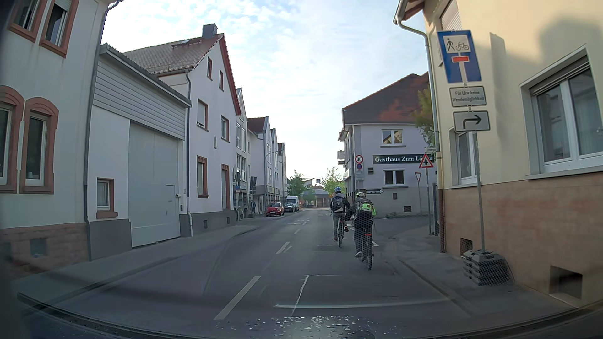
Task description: Follow the waypoints while adhering to traffic rules and regulations
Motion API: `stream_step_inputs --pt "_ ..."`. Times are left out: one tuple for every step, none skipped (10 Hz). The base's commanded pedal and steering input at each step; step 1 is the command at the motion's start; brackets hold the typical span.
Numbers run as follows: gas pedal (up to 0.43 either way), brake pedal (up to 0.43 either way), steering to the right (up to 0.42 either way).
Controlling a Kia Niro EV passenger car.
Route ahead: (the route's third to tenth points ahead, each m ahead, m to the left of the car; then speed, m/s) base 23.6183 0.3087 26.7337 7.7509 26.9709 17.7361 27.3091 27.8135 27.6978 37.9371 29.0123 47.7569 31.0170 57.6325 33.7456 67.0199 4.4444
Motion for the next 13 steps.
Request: stream_step_inputs --pt "0.039 0.0 -0.005" --pt "0.028 0.0 -0.005" --pt "0.028 0.0 -0.005" --pt "0.028 0.0 -0.005" --pt "0.028 0.0 -0.004" --pt "0.028 0.0 -0.004" --pt "0.028 0.0 -0.004" --pt "0.028 0.0 -0.004" --pt "0.028 0.0 -0.004" --pt "0.028 0.0 -0.004" --pt "0.028 0.0 -0.004" --pt "0.028 0.0 -0.003" --pt "0.028 0.0 -0.003"
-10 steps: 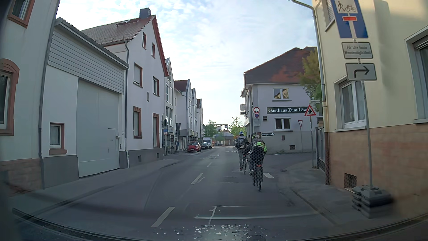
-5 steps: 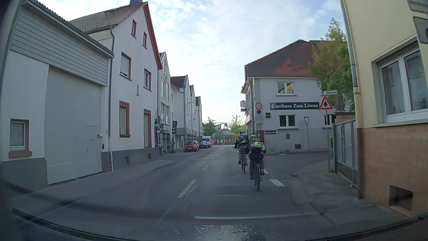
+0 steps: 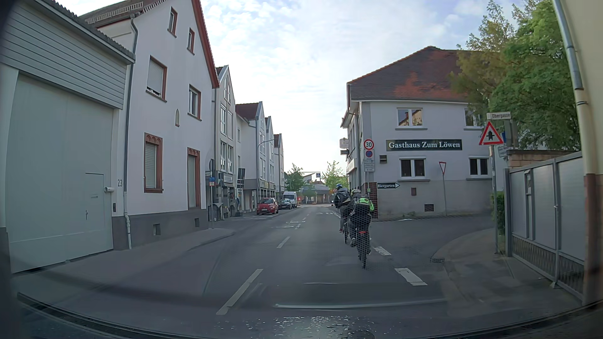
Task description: Follow the waypoints while adhering to traffic rules and regulations
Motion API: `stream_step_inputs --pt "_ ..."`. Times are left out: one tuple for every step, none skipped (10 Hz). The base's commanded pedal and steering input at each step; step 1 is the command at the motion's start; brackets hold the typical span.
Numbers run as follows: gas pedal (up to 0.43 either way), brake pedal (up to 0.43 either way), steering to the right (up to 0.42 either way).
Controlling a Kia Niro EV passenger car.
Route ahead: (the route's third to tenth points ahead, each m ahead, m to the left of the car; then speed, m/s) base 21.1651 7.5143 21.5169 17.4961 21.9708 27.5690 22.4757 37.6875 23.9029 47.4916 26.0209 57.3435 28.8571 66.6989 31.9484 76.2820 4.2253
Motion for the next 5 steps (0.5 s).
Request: stream_step_inputs --pt "0.028 0.0 -0.003" --pt "0.028 0.0 -0.003" --pt "0.028 0.0 -0.002" --pt "0.028 0.0 -0.002" --pt "0.028 0.0 -0.002"
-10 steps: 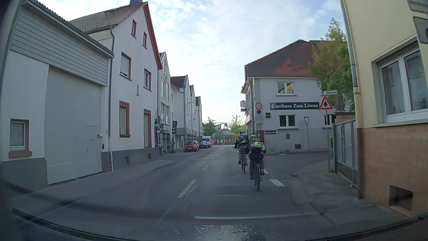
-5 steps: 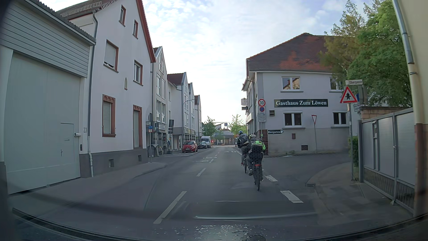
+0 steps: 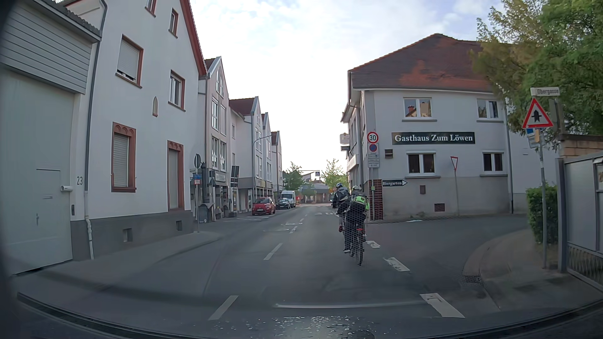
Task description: Follow the waypoints while adhering to traffic rules and regulations
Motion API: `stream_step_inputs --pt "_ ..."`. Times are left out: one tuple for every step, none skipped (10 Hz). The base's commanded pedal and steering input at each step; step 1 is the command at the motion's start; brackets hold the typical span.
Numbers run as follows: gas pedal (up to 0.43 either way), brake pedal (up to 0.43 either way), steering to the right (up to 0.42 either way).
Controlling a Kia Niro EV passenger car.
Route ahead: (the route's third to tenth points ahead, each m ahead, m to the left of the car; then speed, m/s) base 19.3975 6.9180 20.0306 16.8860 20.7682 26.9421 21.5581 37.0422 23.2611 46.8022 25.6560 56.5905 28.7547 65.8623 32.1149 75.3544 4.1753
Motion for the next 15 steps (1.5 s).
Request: stream_step_inputs --pt "0.028 0.0 -0.002" --pt "0.028 0.0 -0.002" --pt "0.028 0.0 -0.003" --pt "0.028 0.0 -0.003" --pt "0.039 0.0 -0.003" --pt "0.039 0.0 -0.003" --pt "0.039 0.0 -0.003" --pt "0.039 0.0 -0.003" --pt "0.039 0.0 -0.003" --pt "0.039 0.0 -0.003" --pt "0.039 0.0 -0.003" --pt "0.039 0.0 -0.003" --pt "0.039 0.0 -0.003" --pt "0.039 0.0 -0.003" --pt "0.039 0.0 -0.003"
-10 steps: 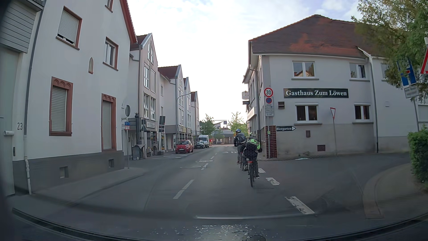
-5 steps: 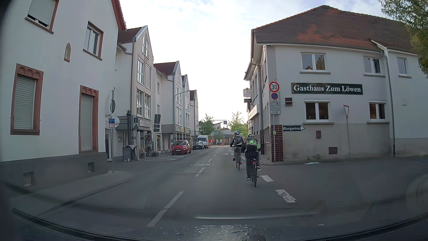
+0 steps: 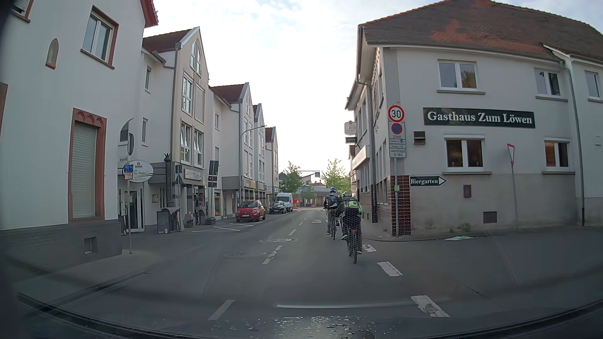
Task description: Follow the waypoints while adhering to traffic rules and regulations
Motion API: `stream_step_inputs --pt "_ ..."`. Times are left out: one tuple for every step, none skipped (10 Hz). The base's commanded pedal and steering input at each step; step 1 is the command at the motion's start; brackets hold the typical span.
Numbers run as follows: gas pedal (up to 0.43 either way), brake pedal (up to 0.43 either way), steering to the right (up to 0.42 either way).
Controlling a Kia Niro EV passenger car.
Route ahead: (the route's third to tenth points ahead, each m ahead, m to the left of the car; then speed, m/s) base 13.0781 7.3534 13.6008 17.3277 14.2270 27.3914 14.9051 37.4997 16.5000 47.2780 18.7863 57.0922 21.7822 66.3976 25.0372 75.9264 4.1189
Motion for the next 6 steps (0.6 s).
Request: stream_step_inputs --pt "0.039 0.0 -0.003" --pt "0.039 0.0 -0.004" --pt "0.039 0.0 -0.004" --pt "0.039 0.0 -0.004" --pt "0.039 0.0 -0.004" --pt "0.039 0.0 -0.005"
